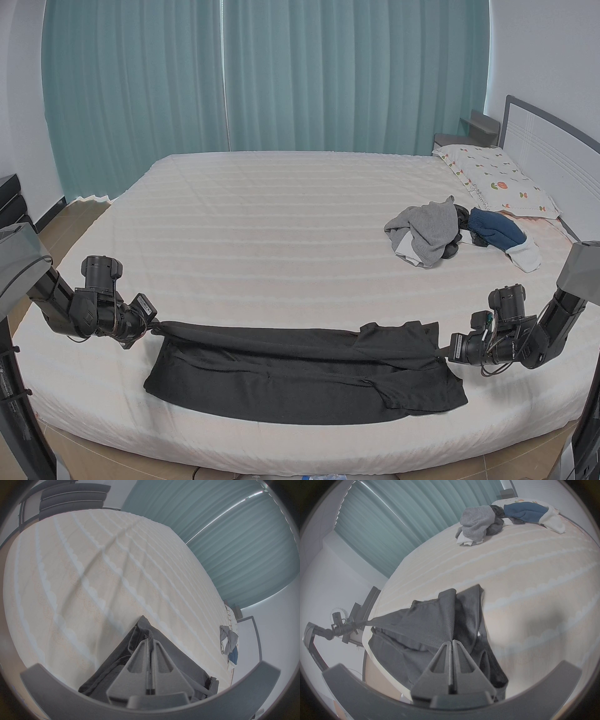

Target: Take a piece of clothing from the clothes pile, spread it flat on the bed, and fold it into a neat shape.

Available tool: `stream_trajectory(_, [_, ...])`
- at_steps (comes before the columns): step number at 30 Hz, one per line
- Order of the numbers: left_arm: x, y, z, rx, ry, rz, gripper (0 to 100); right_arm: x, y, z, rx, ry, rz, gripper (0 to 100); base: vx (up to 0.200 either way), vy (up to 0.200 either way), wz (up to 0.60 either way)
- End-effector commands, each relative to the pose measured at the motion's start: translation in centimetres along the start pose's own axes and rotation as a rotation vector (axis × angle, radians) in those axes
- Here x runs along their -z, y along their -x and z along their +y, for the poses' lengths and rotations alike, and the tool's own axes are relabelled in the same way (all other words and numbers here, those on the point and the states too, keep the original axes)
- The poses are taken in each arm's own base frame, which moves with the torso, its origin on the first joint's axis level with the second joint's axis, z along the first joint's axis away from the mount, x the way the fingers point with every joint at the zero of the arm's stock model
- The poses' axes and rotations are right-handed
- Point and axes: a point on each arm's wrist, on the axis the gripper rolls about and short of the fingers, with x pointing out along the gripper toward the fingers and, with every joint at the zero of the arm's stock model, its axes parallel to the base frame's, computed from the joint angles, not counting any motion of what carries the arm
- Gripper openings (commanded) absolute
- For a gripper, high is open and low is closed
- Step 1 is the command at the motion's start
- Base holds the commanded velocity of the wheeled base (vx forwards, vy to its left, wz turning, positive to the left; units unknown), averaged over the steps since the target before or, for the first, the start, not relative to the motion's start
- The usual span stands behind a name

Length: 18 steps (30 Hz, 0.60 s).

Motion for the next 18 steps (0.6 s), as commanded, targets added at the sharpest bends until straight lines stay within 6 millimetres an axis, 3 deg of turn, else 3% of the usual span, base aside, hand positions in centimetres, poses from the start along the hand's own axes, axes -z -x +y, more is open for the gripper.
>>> stream_trajectory(1, [0.2, 0.0, 0.3, -0.008, -0.005, 0.005, 0, 0.6, 0.5, 0.1, -0.005, 0.012, 0.016, 0, 0.000, 0.000, 0.00])
stream_trajectory(8, [0.5, 0.1, 0.5, -0.019, -0.036, 0.016, 0, 0.3, 0.2, 0.4, -0.012, 0.007, 0.004, 0, 0.000, 0.000, 0.00])
stream_trajectory(9, [0.5, 0.1, 0.5, -0.019, -0.037, 0.016, 0, 0.1, 0.1, 0.4, -0.012, 0.002, 0.000, 100, 0.000, 0.000, 0.00])
stream_trajectory(17, [0.7, 0.2, 0.5, -0.018, -0.039, 0.020, 0, -0.8, 1.2, 2.5, -0.056, -0.123, -0.039, 100, 0.000, 0.000, 0.00])
stream_trajectory(18, [0.7, 0.3, 0.4, -0.016, -0.041, 0.020, 0, -0.8, 1.7, 3.5, -0.070, -0.162, -0.046, 100, 0.000, 0.000, 0.00])
